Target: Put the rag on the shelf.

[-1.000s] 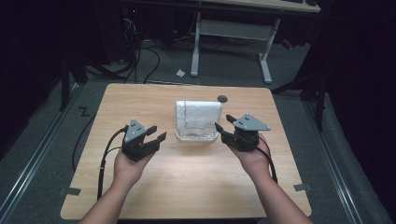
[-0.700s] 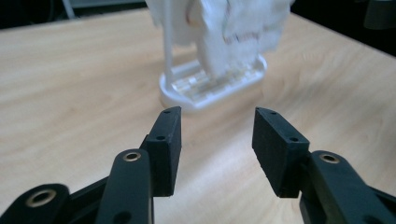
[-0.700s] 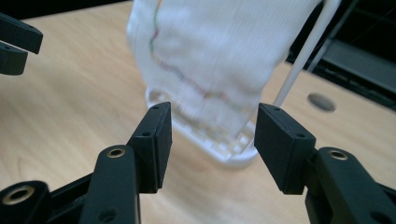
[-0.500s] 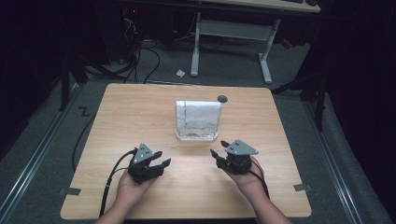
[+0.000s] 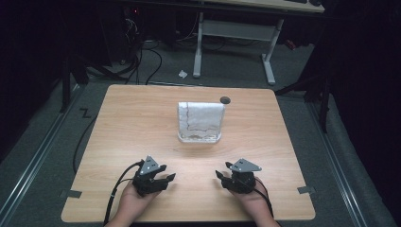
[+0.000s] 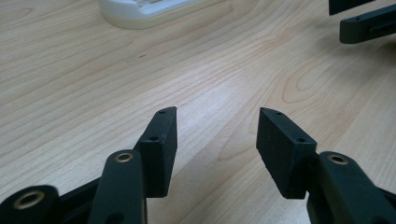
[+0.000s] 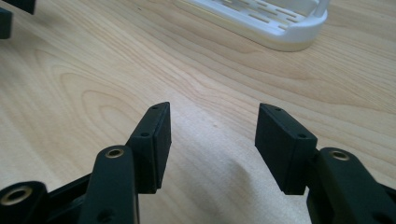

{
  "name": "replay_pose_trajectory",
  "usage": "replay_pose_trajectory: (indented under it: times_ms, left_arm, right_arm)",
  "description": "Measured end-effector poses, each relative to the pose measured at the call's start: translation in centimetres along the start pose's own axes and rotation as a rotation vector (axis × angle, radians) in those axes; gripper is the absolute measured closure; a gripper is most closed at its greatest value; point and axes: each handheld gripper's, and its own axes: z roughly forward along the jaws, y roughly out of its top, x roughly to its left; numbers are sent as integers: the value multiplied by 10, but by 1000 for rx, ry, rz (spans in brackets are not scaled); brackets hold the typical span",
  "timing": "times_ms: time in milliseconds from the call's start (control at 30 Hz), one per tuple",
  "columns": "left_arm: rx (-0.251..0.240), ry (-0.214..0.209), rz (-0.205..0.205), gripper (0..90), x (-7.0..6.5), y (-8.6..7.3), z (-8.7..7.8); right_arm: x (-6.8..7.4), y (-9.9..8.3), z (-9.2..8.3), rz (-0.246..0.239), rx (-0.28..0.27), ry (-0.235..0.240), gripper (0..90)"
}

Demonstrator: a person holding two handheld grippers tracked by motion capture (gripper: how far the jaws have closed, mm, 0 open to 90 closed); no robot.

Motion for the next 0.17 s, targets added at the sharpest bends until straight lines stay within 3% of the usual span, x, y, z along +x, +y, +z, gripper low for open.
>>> replay_pose_trajectory:
  times_ms: [167]
  left_arm:
    - [9,-2,0,481,0,-2,3]
  right_arm:
    - [-3,0,2,-15,1,-11,462]
